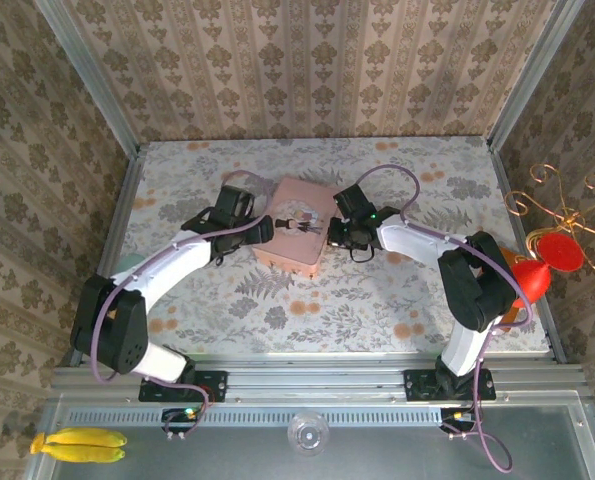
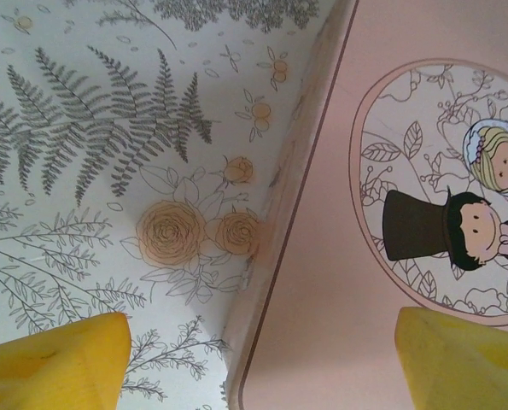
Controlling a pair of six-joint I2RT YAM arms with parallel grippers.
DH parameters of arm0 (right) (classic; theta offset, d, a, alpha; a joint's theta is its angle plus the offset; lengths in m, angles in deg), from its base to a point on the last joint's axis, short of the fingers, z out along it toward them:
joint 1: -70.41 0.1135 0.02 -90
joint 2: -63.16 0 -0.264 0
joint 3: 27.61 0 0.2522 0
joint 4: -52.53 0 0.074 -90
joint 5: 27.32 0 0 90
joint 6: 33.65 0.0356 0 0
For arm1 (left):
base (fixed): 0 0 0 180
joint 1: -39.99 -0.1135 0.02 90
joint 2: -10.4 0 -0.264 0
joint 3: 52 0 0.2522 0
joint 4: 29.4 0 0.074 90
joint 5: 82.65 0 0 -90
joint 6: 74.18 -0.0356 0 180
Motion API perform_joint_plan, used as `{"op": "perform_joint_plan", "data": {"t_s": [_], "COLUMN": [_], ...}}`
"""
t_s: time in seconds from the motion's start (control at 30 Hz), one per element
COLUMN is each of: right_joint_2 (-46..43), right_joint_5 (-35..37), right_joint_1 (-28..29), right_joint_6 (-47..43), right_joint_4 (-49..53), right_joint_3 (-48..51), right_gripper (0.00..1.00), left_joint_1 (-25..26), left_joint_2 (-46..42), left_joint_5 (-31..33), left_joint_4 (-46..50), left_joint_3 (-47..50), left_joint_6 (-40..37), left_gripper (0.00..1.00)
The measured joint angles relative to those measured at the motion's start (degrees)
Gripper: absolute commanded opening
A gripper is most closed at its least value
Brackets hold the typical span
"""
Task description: Unlock the padlock with the key
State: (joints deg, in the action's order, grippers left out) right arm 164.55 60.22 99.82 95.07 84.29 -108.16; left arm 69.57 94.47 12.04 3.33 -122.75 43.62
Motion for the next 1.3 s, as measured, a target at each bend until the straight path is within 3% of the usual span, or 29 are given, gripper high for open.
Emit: {"op": "perform_joint_plan", "data": {"t_s": [0.3, 0.77, 1.3], "right_joint_2": [0.0, 0.6, -1.9], "right_joint_5": [-1.0, -3.2, -5.1], "right_joint_1": [-0.3, -1.6, -2.2], "right_joint_6": [0.0, 0.0, -1.1], "right_joint_4": [-1.7, -6.6, -12.7], "right_joint_3": [3.4, 7.4, 13.1], "right_gripper": [0.17, 0.27, 0.30], "left_joint_1": [0.8, 1.2, 1.5], "left_joint_2": [5.1, 5.7, 5.7], "left_joint_5": [-0.8, -0.8, -0.9], "left_joint_4": [0.9, 0.6, 0.3], "left_joint_3": [-1.2, -1.6, -1.6], "left_joint_6": [-1.1, -1.0, -1.0], "left_gripper": [0.81, 0.81, 0.80]}}
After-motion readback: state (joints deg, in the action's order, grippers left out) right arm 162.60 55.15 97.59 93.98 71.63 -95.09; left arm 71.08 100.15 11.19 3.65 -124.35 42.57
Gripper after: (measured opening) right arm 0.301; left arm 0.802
